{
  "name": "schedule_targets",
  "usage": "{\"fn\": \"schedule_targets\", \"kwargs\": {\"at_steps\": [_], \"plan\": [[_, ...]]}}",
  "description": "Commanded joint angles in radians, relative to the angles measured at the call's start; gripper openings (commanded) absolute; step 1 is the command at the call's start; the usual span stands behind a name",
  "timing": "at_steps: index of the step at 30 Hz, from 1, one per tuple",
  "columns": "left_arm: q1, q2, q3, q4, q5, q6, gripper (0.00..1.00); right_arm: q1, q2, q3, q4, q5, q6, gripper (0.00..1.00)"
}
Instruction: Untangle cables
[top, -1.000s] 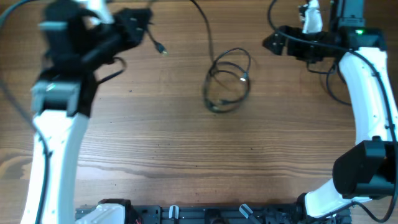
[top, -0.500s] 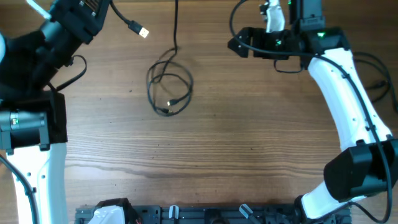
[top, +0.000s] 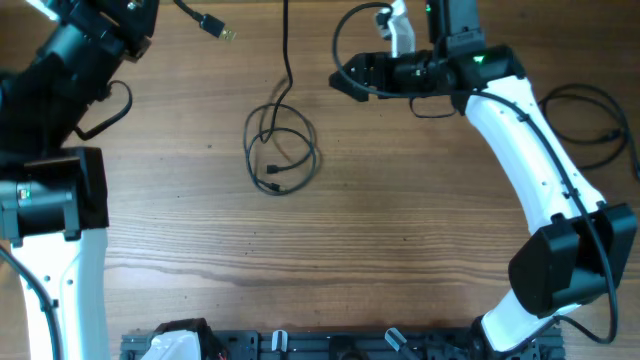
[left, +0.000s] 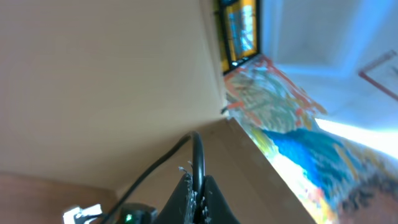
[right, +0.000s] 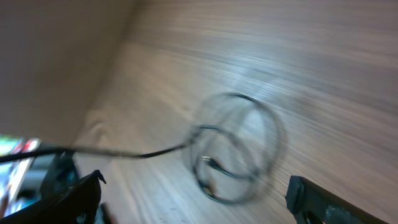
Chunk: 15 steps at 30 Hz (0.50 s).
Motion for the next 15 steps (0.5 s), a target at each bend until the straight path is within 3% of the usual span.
{"fn": "schedule_targets", "kwargs": {"at_steps": [1, 11, 15], "plan": [[0.006, 0.027, 0.006, -0.024, -0.024, -0.017, 0.04, 0.046, 0.011, -0.004, 0.074, -0.193, -0.063, 0.95], [0.008, 0.034, 0.006, -0.049, -0.043, -0.017, 0.04, 0.097, 0.011, -0.004, 0.262, -0.323, -0.062, 0.9], [0.008, 0.034, 0.006, -0.049, -0.043, -0.017, 0.04, 0.113, 0.018, -0.004, 0.282, -0.32, -0.059, 0.83]]}}
